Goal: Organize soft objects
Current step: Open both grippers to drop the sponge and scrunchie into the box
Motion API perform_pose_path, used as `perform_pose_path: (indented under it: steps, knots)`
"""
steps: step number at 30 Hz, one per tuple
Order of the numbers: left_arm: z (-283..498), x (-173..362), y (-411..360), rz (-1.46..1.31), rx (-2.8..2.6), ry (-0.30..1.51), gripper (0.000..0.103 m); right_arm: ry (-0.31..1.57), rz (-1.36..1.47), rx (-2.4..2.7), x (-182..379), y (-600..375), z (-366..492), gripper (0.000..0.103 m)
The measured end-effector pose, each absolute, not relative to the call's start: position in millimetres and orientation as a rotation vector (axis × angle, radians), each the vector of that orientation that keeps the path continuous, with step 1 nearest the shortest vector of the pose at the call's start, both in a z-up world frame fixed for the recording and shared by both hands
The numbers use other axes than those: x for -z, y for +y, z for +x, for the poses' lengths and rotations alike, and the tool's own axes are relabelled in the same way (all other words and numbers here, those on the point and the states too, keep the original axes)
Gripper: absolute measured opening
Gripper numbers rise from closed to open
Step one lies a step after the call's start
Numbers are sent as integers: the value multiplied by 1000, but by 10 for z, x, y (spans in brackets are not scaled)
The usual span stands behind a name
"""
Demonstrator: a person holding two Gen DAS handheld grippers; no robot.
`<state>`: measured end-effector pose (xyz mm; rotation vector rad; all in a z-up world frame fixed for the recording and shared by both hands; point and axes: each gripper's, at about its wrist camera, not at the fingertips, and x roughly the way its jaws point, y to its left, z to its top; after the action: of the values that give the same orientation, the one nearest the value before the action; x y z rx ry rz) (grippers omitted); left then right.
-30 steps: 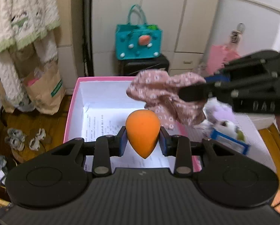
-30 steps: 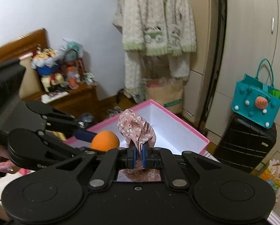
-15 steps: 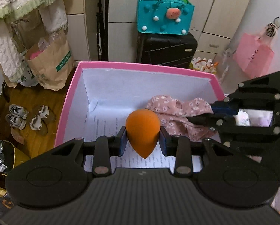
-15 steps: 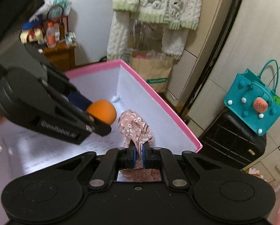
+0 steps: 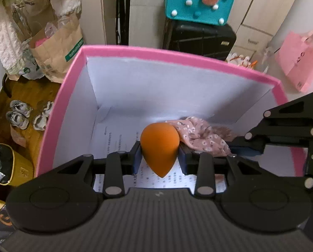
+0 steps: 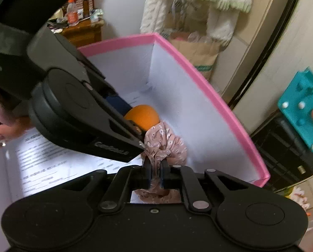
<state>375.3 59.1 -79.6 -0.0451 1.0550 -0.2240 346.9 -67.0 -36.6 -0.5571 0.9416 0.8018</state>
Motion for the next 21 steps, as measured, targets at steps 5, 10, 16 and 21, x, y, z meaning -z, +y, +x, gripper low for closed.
perform_pose_path:
  steps: [5, 10, 16, 21]
  knots:
    - [3789, 840, 578, -38, 225, 1070, 36, 999, -558, -845, 432, -648, 3444, 22]
    - [3823, 856, 579, -41, 225, 1066, 37, 963, -652, -792, 486, -594, 3376, 24]
    - [3753, 717, 591, -25, 239, 1035, 52, 916, -638, -777, 378, -638, 3280, 40]
    - [3552, 494, 609, -4, 294, 978, 60, 881, -540, -769, 82, -865, 3096, 48]
